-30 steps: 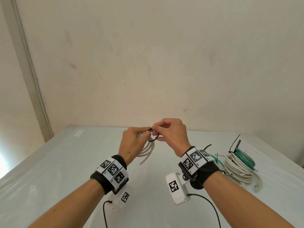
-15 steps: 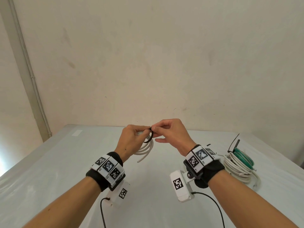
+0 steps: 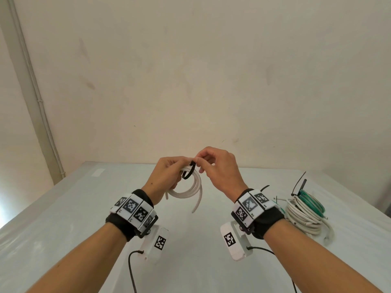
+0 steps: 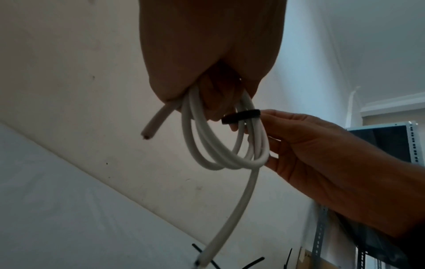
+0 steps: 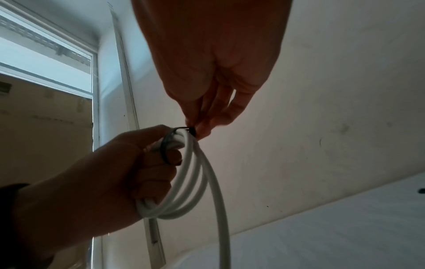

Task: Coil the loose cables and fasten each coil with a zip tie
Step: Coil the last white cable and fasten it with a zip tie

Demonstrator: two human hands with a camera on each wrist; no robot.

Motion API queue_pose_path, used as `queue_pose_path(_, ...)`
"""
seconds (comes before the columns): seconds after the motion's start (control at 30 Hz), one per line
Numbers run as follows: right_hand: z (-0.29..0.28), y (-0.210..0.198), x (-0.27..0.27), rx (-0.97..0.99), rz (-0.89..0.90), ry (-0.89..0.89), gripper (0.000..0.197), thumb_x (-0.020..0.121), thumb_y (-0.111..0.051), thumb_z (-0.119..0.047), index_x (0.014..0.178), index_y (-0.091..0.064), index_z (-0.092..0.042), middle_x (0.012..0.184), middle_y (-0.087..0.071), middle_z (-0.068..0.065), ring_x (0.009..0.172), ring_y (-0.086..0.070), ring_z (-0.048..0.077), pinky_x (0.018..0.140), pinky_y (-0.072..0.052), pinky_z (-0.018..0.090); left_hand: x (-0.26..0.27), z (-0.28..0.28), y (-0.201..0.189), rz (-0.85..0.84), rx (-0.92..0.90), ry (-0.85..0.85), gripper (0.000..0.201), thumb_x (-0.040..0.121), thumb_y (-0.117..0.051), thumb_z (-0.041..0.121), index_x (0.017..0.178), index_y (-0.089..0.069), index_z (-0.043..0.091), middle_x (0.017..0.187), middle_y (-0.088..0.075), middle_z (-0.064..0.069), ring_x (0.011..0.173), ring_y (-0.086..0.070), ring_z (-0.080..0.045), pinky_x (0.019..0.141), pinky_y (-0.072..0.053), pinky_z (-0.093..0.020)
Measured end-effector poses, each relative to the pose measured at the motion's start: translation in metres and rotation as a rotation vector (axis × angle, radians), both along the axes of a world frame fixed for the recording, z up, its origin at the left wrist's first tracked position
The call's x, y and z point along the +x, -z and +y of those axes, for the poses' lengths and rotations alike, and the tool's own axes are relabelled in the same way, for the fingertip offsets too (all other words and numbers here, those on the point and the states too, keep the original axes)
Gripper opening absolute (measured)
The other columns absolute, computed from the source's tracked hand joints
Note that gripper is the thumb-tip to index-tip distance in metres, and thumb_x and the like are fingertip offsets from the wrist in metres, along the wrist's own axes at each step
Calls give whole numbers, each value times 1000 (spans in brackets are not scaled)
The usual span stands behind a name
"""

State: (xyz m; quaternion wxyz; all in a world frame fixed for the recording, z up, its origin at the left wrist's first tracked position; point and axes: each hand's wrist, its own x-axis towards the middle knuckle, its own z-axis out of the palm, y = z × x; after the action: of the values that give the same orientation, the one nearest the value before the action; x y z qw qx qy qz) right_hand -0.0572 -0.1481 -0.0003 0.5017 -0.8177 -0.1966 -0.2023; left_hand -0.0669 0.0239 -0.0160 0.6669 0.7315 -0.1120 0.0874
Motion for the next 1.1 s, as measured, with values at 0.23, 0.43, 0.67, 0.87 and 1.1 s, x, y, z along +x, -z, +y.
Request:
queue_pose_path(0.23,-6,0,-2,-36,-66,50,10,93,-77,-22,86,-76,-14,78,-73,-6,73,-63,0,65,-46,9,0,0,-4,59,-29,104,25,95,-72,36,104,-81,15,62,-47,7,50,-25,-13,48,-19,-26)
queue_pose_path(0.43,-11,-11,5,37,-91,107,7,94,-74,-19,87,-74,-15,76,-69,-12,70,-62,0,67,-44,10,-2,-2,4,109,-35,112,26,95,-71,24,98,-70,-2,59,-45,6,51,-19,-15,51,-12,-31)
queue_pose_path(0.67,-9,-26,5,178,-103,112,9,97,-71,-21,93,-72,-13,79,-70,-6,66,-62,4,64,-49,15,-6,-15,9,95,-28,146,20,99,-63,19,89,-63,2,58,-31,3,51,-17,-16,51,-12,-31)
queue_pose_path(0.87,-16,-13,3,92,107,-128,16,97,-72,-24,94,-81,-12,76,-75,10,70,-69,18,75,-59,33,2,-13,11,123,-150,165,19,101,-65,19,105,-68,0,56,-28,6,50,-17,-13,46,-15,-25)
queue_pose_path(1.1,-12,1,0,74,-52,-1,14,95,-71,-16,86,-82,-13,71,-71,0,64,-67,9,74,-57,29,4,-19,31,175,-198,206,24,101,-65,23,114,-67,3,61,-27,4,47,-21,-10,42,-22,-21)
